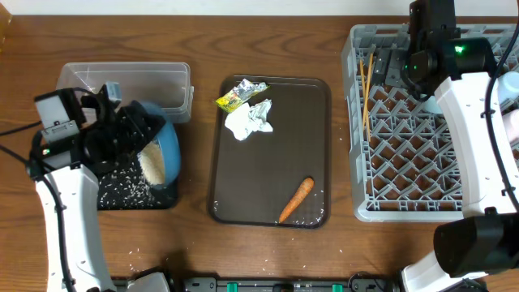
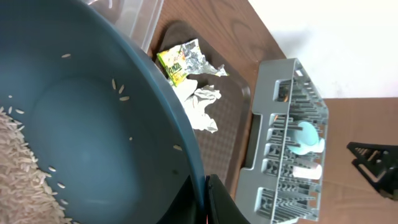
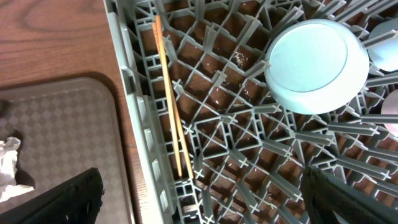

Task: Sort waste into correct bins and load items into the dishwasher rack
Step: 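Tilt the blue plate to pour the rice onto the black tray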

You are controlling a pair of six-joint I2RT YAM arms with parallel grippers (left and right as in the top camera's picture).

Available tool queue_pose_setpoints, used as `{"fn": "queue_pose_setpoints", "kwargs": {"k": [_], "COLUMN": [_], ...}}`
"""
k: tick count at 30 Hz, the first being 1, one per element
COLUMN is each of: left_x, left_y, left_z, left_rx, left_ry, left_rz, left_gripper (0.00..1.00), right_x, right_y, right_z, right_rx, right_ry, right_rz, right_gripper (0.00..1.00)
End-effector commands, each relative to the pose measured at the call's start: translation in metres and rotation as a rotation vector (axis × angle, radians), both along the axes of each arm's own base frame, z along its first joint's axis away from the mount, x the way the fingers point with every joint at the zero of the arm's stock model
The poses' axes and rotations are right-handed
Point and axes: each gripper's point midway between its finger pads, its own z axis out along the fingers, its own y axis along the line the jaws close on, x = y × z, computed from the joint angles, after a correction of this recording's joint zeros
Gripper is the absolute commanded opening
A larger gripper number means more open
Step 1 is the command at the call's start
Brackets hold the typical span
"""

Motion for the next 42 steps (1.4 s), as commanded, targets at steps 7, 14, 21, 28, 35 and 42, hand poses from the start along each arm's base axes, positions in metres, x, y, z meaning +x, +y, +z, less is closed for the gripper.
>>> {"fn": "queue_pose_setpoints", "kwargs": {"k": [7,14,21,28,35,42], "left_x": [-0.009,-0.014,-0.017,-0.022,-0.026,-0.030], "left_y": [0.001,0.011,0.034,0.050,0.053,0.058], "left_z": [0.015,0.012,0.025,0.036,0.043,0.041], "left_rx": [-0.123,-0.183,-0.231,-0.282,-0.343,-0.359], "left_ry": [-0.074,-0.075,-0.155,-0.207,-0.236,-0.233], "left_rz": [-0.038,-0.005,0.030,0.063,0.065,0.081], "left_gripper": [0.06,0.06,0.06,0.06,0.06,0.06], "right_x": [-0.001,-0.001,-0.001,-0.001,-0.001,-0.001], "right_y": [0.002,0.002,0.002,0.005,0.004,0.004], "right_z": [0.003,0.003,0.003,0.003,0.003,0.003], "right_rx": [0.004,0.004,0.004,0.004,0.004,0.004], "right_ry": [-0.008,-0.008,-0.008,-0.008,-0.008,-0.008], "right_rz": [-0.006,-0.006,-0.006,0.001,-0.001,-0.001], "right_gripper": [0.99,0.99,0.99,0.99,0.99,0.99]}}
